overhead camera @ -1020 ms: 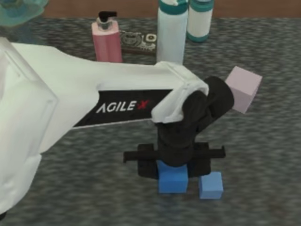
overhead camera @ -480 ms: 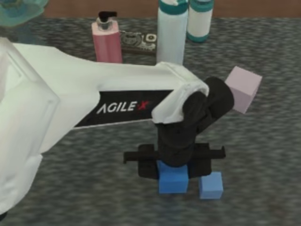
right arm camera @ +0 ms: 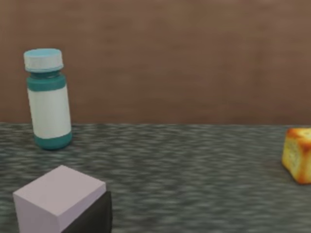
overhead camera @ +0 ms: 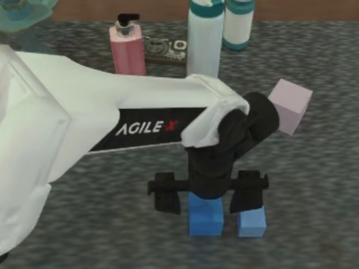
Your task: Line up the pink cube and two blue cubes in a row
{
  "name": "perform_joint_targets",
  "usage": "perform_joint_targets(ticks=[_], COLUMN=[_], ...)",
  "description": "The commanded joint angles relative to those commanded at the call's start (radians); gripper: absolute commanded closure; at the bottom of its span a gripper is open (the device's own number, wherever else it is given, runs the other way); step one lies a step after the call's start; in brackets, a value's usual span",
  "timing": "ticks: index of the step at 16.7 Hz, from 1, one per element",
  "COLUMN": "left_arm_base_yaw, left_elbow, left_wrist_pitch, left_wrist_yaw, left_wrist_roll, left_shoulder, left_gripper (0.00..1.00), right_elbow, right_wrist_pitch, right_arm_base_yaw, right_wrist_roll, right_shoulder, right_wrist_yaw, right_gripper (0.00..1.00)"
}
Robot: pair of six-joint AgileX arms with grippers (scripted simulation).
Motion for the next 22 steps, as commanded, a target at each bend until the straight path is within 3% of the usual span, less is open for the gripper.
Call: perform_joint_targets(ticks=[8, 15, 22], left_arm_base_yaw=[0.001, 0.016, 0.023], left_elbow=[0.016, 0.172, 0.155], left_wrist_pitch=[-0.017, -0.243, -0.233], left_wrist_yaw=[0.0, 0.0, -0.002], left_wrist_roll=[-0.001, -0.006, -0.002], left_shoulder=[-0.004, -0.069, -0.089], left_gripper=[0.0, 0.0, 0.0], right_elbow=[0.0, 0.0, 0.028], right_wrist_pitch=[0.0, 0.0, -0.027], right_arm_base_yaw=[0.0, 0.0, -0.003], right_wrist_roll=[0.0, 0.0, -0.003], right_shoulder=[0.0, 0.0, 0.028], right_wrist_yaw=[0.0, 0.0, 0.003], right_gripper=[0.0, 0.0, 0.0])
